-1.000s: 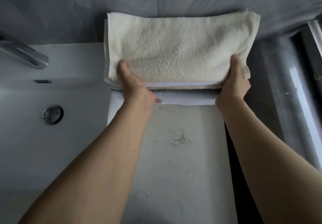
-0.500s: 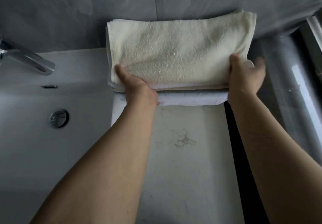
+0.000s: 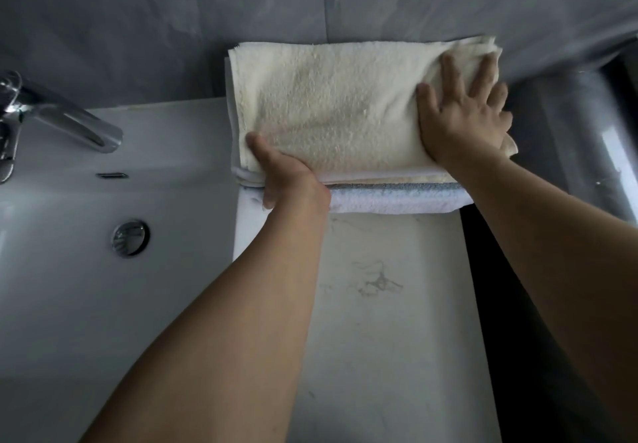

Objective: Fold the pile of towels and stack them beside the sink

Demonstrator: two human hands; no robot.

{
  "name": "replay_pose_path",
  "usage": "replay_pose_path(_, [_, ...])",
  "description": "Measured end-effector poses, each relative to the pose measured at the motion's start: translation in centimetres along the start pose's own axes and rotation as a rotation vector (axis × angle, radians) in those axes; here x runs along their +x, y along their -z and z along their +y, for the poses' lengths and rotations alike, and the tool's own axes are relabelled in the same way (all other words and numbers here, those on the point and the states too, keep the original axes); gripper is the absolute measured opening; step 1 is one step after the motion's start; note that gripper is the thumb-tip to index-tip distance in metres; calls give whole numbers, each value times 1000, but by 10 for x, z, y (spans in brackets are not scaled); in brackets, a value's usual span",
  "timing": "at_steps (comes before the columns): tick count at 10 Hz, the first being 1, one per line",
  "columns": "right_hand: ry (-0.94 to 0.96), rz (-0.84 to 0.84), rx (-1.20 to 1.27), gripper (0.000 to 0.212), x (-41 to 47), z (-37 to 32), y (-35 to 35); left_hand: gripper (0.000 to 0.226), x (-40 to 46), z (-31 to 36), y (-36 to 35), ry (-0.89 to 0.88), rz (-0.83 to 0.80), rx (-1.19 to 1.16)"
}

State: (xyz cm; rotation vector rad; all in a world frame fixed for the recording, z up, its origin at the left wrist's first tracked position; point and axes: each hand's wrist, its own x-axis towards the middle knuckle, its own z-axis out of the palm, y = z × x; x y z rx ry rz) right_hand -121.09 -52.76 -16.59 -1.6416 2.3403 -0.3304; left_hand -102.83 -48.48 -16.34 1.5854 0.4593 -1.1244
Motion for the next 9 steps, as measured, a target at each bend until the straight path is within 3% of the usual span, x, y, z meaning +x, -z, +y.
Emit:
replay_pose_path(2, [22, 32, -42, 66, -4, -2, 2, 97, -2, 4, 8, 10, -63, 29])
replay_pose_path(4, [172, 207, -21, 69, -37, 1, 10, 105, -11, 4, 24, 8, -162, 80])
replay_pose_path(7, [347, 162, 61, 66, -84, 2, -1, 105, -29, -1, 32, 20, -199, 40])
replay_pose_path(8, [377, 147, 156, 65, -98, -6, 0, 94, -36, 5, 38, 54, -218, 73])
replay_pose_path(9, [386, 205, 516, 61, -104, 6, 19, 77, -35, 39, 56, 23, -208, 116])
